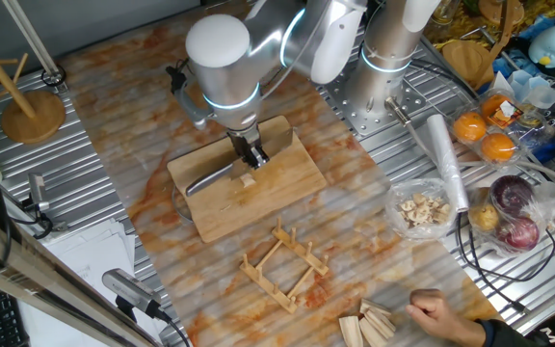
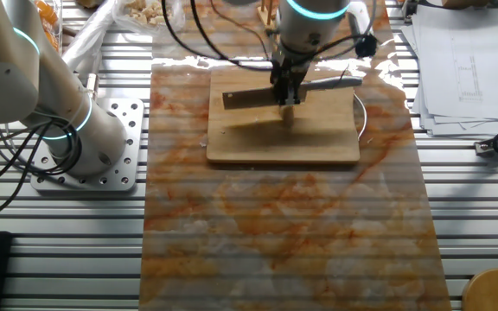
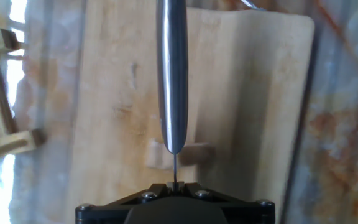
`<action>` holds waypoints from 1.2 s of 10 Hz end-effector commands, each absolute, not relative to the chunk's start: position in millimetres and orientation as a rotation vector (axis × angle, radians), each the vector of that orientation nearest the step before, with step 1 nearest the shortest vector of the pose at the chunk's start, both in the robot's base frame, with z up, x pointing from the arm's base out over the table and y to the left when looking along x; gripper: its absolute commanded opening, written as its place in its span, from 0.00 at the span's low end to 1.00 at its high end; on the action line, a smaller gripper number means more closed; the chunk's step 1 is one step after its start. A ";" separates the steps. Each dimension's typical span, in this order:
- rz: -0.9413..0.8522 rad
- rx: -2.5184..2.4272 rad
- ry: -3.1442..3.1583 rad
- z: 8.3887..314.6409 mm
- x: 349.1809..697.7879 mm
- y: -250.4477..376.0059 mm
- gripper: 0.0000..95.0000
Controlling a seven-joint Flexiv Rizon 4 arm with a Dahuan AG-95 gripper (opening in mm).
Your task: Slice the lotus root
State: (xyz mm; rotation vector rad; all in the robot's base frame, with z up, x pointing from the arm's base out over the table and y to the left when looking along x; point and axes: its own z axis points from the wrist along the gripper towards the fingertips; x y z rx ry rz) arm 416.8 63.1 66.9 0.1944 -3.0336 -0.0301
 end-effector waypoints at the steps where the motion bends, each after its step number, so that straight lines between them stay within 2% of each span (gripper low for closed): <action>1: -0.059 0.162 -3.035 68.4 413.0 65.2 0.00; 8: -0.087 0.113 -3.048 68.9 418.7 81.5 0.00; 12: -0.028 0.135 -3.045 68.5 421.3 85.8 0.00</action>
